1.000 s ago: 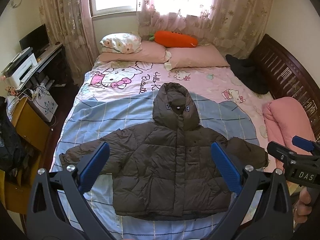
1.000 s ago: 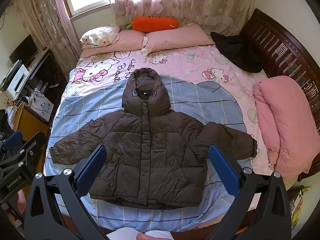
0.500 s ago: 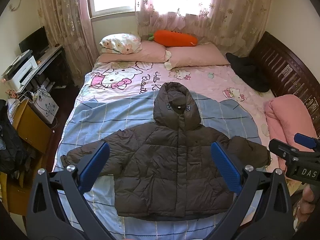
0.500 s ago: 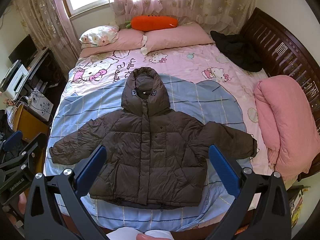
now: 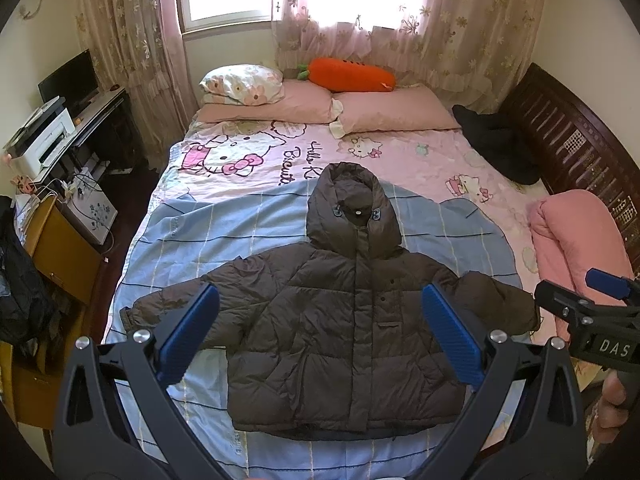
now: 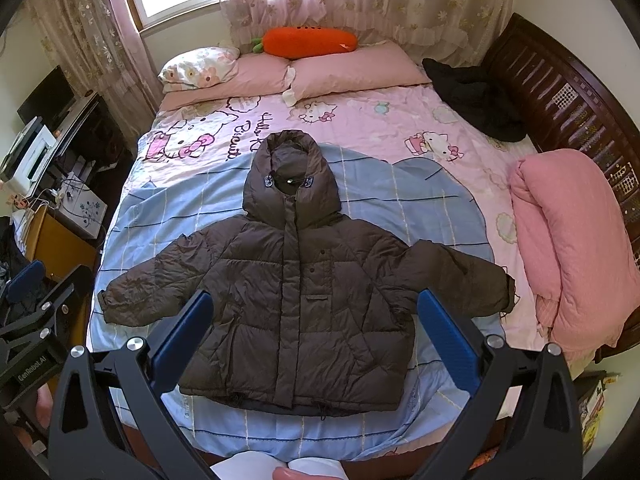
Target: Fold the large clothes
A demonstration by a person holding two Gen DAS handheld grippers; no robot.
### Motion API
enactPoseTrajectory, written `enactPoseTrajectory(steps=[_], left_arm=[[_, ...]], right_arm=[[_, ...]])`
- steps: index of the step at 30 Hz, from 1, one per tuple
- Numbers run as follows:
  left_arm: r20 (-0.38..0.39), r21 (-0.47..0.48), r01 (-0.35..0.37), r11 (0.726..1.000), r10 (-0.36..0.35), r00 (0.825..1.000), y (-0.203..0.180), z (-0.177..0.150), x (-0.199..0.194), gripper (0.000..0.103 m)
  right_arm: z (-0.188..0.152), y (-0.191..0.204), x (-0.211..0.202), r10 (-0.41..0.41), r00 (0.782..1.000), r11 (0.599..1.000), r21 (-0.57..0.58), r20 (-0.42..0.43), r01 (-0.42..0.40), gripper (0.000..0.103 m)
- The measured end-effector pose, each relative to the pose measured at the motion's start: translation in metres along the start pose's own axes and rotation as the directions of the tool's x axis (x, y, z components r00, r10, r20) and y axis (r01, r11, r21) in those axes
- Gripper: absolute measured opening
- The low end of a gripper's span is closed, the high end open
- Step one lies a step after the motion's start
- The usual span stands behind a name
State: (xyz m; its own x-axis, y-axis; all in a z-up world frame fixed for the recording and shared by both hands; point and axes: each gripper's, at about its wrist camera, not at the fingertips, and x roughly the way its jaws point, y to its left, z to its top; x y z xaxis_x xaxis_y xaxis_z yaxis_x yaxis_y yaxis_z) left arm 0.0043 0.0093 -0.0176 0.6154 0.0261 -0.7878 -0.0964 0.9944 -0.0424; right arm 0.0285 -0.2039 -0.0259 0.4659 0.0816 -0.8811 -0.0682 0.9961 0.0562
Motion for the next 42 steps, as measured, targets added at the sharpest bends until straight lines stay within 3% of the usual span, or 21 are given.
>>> enactPoseTrajectory(steps=[21, 28, 30, 32, 33, 37, 38, 39, 42], left_arm=[[-0.028, -0.001, -0.001, 1.0, 0.001, 1.0, 0.001, 0.0, 0.01, 0.101], [-0.053, -0.008, 0.016, 1.0, -0.017, 0.998, 0.003, 0.0, 0.028, 0.101], [-0.056, -0.033, 0.047, 0.998, -0.049, 0.997, 0.008, 0.0, 0.037, 0.101], [-0.097, -0.066, 0.052, 0.996, -0.059, 0.994, 0.014, -0.002, 0.053, 0.101], [-0.118, -0.073, 0.043, 0.996, -0.051, 0.992, 0.016, -0.004, 0.062, 0.101], [-0.242, -0.051, -0.013, 0.999, 0.001, 0.97, 0.021, -0.016, 0.113, 0.101], [-0.243, -0.071, -0.033, 0.997, 0.014, 0.97, 0.027, -0.02, 0.126, 0.101], [-0.232, -0.099, -0.038, 0.994, 0.014, 0.973, 0.032, -0.024, 0.136, 0.101], [-0.259, -0.154, 0.002, 0.988, -0.042, 0.965, 0.044, -0.039, 0.177, 0.101]], right_arm=[[0.005, 0.001, 0.011, 0.024, 0.999, 1.0, 0.01, -0.046, -0.023, 0.102], [0.003, -0.004, 0.026, -0.013, 0.999, 0.999, 0.03, -0.052, 0.015, 0.102], [0.003, -0.006, 0.033, -0.081, 0.996, 0.996, 0.033, -0.035, 0.082, 0.102], [0.0, -0.011, 0.053, -0.192, 0.979, 0.98, 0.045, -0.063, 0.195, 0.102], [-0.004, -0.015, 0.064, -0.204, 0.975, 0.976, 0.059, -0.089, 0.21, 0.102], [-0.026, -0.041, 0.126, -0.116, 0.95, 0.973, 0.161, -0.29, 0.168, 0.102], [-0.032, -0.048, 0.144, -0.077, 0.932, 0.971, 0.187, -0.353, 0.15, 0.102], [-0.044, -0.054, 0.166, -0.028, 0.901, 0.966, 0.219, -0.432, 0.135, 0.102], [-0.079, -0.062, 0.216, 0.028, 0.817, 0.95, 0.269, -0.575, 0.157, 0.102]])
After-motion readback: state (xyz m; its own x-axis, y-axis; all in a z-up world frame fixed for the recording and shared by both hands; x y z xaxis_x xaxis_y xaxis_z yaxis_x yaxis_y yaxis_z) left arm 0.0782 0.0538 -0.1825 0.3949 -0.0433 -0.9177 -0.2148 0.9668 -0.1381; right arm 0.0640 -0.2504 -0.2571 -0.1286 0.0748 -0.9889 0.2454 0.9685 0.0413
